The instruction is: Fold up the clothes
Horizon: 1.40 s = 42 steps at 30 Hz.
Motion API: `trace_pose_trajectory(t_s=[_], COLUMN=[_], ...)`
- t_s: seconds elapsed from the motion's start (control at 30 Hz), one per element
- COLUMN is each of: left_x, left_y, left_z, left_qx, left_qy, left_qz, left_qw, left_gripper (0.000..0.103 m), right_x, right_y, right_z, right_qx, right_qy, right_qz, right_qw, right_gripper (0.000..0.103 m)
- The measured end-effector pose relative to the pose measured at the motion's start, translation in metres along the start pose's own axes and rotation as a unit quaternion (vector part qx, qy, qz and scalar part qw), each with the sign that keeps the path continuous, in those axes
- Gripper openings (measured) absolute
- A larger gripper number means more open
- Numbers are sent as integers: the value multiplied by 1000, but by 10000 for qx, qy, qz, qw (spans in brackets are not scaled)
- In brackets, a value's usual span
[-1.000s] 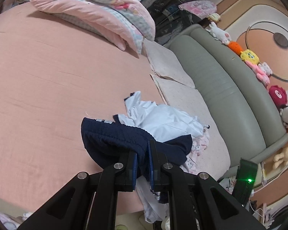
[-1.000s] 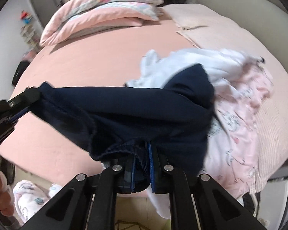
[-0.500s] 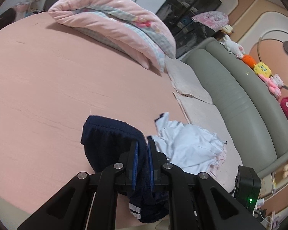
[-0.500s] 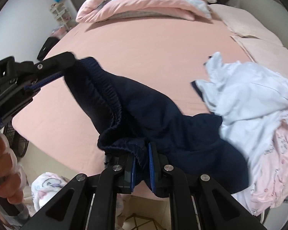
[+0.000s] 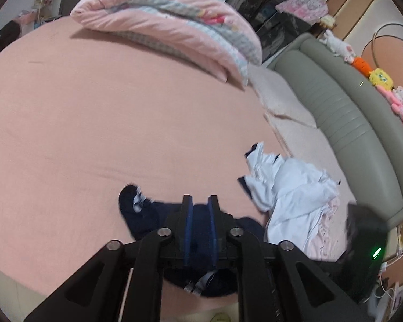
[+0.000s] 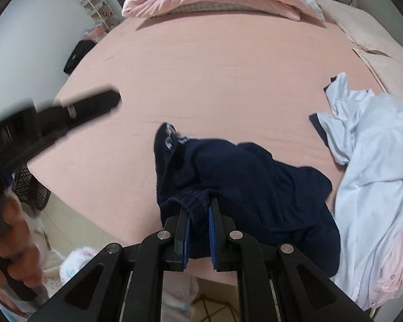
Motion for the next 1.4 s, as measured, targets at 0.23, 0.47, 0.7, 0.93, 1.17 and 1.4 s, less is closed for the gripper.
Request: trace_pose_trajectory(t_s=[0.23, 0.47, 0.7, 0.93, 1.17, 1.4], left_x=[6, 7, -5, -13, -30, -43], left_y=[24, 44, 56, 61, 65, 64], left_z=[7, 19, 26, 16, -1, -12], left_qx=[161, 11, -414, -586, -359, -415], left_qy=[32, 303, 612, 825, 569, 550], left_qz=[-113, -284, -433, -378, -676, -713], left_qw=[9998, 9991, 9963, 9941, 9954, 9951], left_gripper=[59, 59, 59, 59, 59, 35], right_x=[6, 5, 8, 10, 14, 10], right_y=[-21, -38, -54, -65, -68, -71], right_z=[2, 6, 7, 5, 0, -7], right_qx=[-28, 18, 129, 228, 460, 797], right_qy=[43, -2, -221, -290, -430, -942], right_qz=[101, 53, 43, 49, 66, -214], right_qw=[9999, 10000, 9997, 9993, 9980, 9921], right_gripper=[10, 10, 10, 10, 10, 10])
Point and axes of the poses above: each gripper's, at about its wrist camera, not at the fingertips, and z roughly against the way its jaws point, x to its left, y to its underside, the point moved 1 cm from there along -z, roughly the way its jaws point, and after that the axes turned 10 degrees about -x, right-handed, at the moved point
